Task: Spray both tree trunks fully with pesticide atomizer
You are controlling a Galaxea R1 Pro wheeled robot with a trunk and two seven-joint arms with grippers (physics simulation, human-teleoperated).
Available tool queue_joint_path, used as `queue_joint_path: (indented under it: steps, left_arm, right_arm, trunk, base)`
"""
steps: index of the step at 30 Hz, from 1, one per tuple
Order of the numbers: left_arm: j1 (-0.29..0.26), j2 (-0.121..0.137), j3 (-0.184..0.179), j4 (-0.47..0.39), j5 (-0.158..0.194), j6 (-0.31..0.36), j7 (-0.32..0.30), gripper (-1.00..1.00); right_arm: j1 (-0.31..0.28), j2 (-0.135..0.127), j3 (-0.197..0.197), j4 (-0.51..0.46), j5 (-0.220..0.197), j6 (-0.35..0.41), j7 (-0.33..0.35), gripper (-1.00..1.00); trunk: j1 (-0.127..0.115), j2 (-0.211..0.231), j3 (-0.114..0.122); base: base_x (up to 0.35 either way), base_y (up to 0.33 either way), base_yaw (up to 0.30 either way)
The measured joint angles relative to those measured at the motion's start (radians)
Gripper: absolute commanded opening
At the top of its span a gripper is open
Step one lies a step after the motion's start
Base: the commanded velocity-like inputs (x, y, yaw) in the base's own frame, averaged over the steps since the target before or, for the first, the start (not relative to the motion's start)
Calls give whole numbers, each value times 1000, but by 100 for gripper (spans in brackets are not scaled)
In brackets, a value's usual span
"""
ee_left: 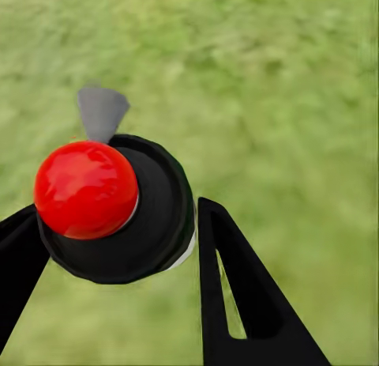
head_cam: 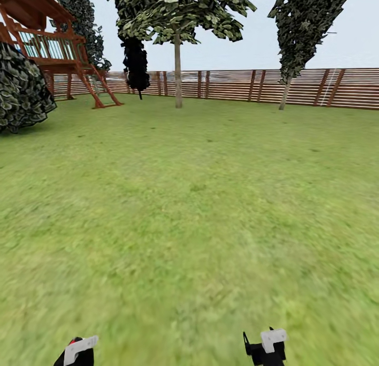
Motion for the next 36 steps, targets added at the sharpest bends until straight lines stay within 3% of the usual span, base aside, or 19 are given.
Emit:
queue_joint_path:
  steps: [29, 36]
  left_arm:
    - [0, 0, 0, 0, 0, 0, 0, -100]
    - [0, 0, 0, 0, 0, -1, 0, -100]
  right_arm:
    - [0, -3, 0, 0, 0, 0, 0, 100]
    - [0, 1, 1, 0, 0, 0, 0, 100]
  trunk:
    - [0, 0, 0]
    - [0, 0, 0]
  base:
    - [340, 0, 0]
    - [340, 0, 145]
